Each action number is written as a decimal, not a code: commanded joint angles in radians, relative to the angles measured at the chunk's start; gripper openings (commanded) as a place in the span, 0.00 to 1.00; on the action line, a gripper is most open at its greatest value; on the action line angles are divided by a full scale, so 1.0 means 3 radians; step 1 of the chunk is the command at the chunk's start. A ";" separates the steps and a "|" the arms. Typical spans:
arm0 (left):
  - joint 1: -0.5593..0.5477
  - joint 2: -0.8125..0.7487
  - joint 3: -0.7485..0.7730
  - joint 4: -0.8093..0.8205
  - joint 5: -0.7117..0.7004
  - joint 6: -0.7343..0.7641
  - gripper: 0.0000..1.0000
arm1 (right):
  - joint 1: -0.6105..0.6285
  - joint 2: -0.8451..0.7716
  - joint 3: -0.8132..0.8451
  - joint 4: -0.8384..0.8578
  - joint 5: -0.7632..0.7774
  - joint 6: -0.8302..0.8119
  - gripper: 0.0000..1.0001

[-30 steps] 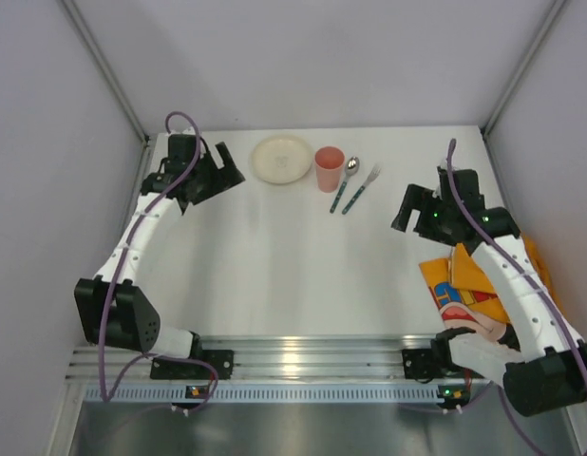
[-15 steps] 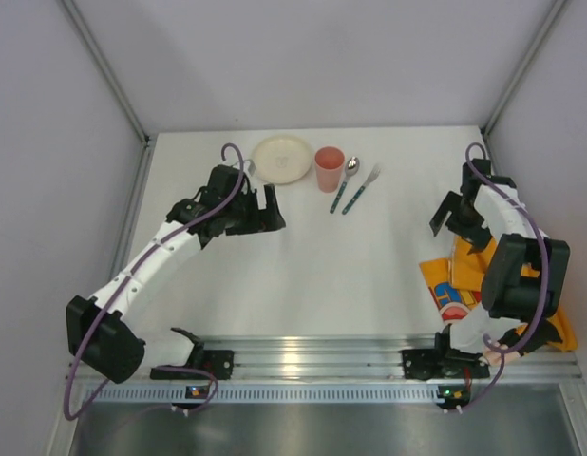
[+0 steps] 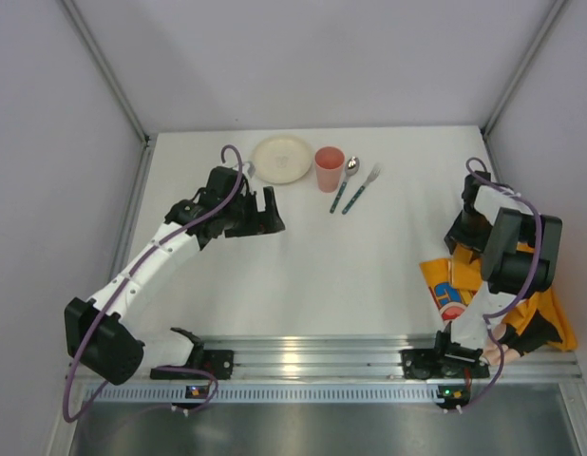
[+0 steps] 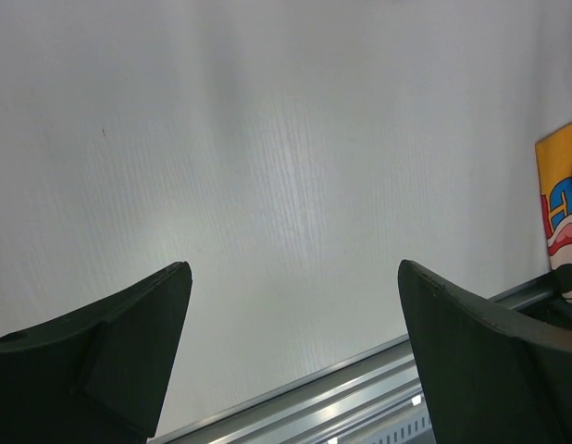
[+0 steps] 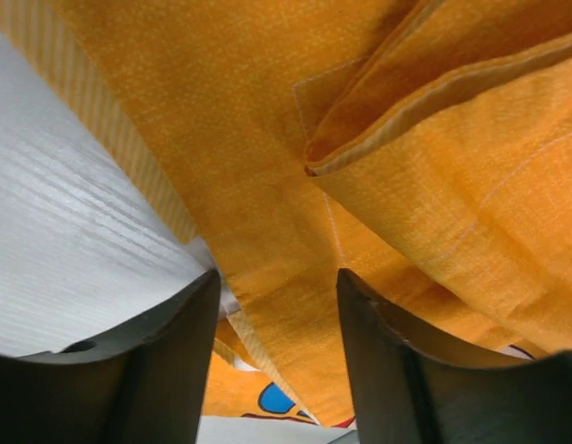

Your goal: Set the dinner table for one person

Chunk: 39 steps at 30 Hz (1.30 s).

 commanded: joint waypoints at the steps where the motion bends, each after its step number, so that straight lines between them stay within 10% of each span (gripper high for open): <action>1: 0.0004 -0.0069 0.0012 -0.0079 0.0029 -0.0010 0.98 | 0.0018 0.0072 -0.0091 0.0212 -0.0047 -0.0013 0.51; 9: 0.0004 -0.0161 -0.0105 -0.0095 -0.0011 -0.0045 0.98 | 0.0217 0.0021 -0.0153 0.0279 -0.0118 -0.0070 0.00; 26: -0.0027 -0.0365 -0.0193 -0.0007 -0.0200 -0.0092 0.98 | 0.2308 -0.0874 0.0459 -0.0115 -0.0865 0.0870 0.00; 39: -0.0022 -0.0728 0.0288 -0.0687 -0.0845 -0.0092 0.99 | 0.3689 0.0397 0.2361 -0.0253 -0.0880 0.1490 0.00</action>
